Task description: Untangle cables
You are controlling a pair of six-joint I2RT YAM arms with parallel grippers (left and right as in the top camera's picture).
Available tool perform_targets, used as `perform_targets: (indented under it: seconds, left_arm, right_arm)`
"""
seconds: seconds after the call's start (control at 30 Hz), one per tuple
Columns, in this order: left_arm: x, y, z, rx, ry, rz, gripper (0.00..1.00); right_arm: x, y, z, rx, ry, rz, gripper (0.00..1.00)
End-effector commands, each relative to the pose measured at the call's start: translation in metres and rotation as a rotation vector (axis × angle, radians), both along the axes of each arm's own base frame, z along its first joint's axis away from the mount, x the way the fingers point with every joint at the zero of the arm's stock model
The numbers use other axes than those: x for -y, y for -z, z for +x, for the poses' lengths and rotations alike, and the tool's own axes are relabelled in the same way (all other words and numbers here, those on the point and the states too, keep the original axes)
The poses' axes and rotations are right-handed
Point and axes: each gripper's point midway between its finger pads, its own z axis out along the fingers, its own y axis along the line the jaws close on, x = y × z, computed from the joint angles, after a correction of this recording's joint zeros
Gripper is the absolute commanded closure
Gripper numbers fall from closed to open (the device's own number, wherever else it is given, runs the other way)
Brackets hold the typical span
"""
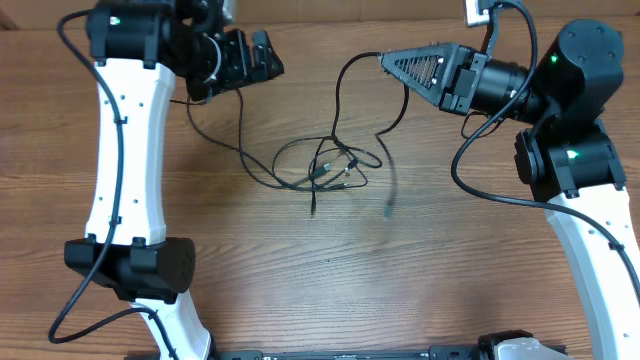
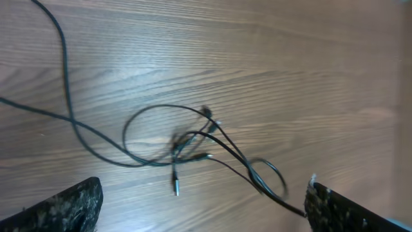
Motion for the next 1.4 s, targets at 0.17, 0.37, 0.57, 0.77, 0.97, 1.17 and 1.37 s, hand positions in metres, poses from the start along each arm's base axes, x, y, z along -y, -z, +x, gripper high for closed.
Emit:
perform_targets:
  seconds: [0.17, 0.37, 0.57, 0.77, 0.97, 1.17, 1.37]
  left_arm:
    - [0.027, 0.044, -0.003, -0.106, 0.05, 0.102, 0.0]
    - [0.069, 0.071, -0.019, -0.232, 0.154, 0.028, 0.0]
    - [0.092, 0.095, -0.045, -0.378, 0.226, 0.025, 0.0]
    - [0.095, 0.098, -0.06, -0.422, 0.267, 0.046, 0.0]
    - [0.086, 0.102, -0.057, -0.416, 0.235, 0.102, 0.0]
    - [0.091, 0.104, -0.06, -0.434, 0.211, 0.108, 0.0]
    - [0.111, 0.11, -0.055, -0.393, 0.213, 0.112, 0.0]
  right_arm:
    - [-0.004, -0.081, -0.061, 0.16, -0.195, 0.162, 0.96]
    - [0.0, -0.103, -0.081, 0.239, -0.223, 0.22, 0.96]
    - [0.0, -0.104, -0.08, 0.237, -0.216, 0.228, 0.96]
    - [0.0, -0.101, -0.075, 0.247, -0.201, 0.215, 0.96]
    - [0.007, -0.07, -0.03, 0.169, -0.064, 0.142, 0.96]
    - [0.014, -0.066, -0.008, 0.134, 0.042, 0.161, 0.96]
    - [0.015, -0.075, -0.013, 0.134, 0.031, 0.191, 0.96]
